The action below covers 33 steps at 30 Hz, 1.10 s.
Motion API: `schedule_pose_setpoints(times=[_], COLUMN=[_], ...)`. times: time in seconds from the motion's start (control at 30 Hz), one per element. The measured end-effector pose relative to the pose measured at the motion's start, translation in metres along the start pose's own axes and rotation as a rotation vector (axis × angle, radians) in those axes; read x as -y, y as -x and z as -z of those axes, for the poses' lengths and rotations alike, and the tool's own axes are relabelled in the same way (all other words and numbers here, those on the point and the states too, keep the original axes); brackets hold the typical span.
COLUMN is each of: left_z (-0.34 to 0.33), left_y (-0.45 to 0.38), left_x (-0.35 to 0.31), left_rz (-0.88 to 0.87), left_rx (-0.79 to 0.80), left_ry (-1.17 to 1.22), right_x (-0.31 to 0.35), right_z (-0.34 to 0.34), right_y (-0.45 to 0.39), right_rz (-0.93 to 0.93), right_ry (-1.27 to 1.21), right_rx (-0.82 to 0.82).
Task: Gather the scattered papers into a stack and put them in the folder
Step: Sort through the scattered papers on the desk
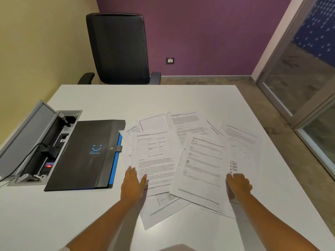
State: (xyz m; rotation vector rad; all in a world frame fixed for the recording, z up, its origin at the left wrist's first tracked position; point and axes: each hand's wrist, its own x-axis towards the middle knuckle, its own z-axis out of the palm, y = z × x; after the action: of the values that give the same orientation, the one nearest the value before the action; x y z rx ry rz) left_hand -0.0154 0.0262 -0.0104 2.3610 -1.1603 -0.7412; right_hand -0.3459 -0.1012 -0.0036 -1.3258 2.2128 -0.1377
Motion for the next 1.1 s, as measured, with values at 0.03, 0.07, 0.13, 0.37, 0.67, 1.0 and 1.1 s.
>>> schedule_pose_setpoints(times=[0.03, 0.07, 0.13, 0.37, 0.67, 1.0, 1.1], left_z=[0.000, 0.000, 0.001, 0.015, 0.018, 0.020, 0.024], left_y=[0.000, -0.001, -0.003, -0.020, -0.032, -0.043, -0.053], left_x=[0.000, 0.000, 0.000, 0.002, -0.004, -0.011, -0.016], left_rz=[0.031, 0.063, 0.100, 0.180, 0.248, 0.328, 0.374], left_rx=[0.015, 0.025, 0.022, -0.016, -0.041, -0.041, -0.020], left_ry=[0.036, 0.077, 0.126, 0.184, 0.118, 0.099, 0.126], right_x=[0.002, 0.004, 0.007, 0.020, 0.045, 0.070, 0.083], right_z=[0.000, 0.001, 0.002, 0.008, 0.007, -0.021, -0.031], right_y=[-0.001, -0.001, 0.000, -0.004, 0.009, 0.029, 0.035], right_rz=[-0.028, -0.056, -0.108, -0.111, 0.137, 0.236, 0.296], right_ry=[-0.007, -0.029, -0.086, -0.423, -0.525, -0.474, -0.439], right_rx=[0.020, 0.033, 0.062, 0.203, 0.206, 0.222, 0.224])
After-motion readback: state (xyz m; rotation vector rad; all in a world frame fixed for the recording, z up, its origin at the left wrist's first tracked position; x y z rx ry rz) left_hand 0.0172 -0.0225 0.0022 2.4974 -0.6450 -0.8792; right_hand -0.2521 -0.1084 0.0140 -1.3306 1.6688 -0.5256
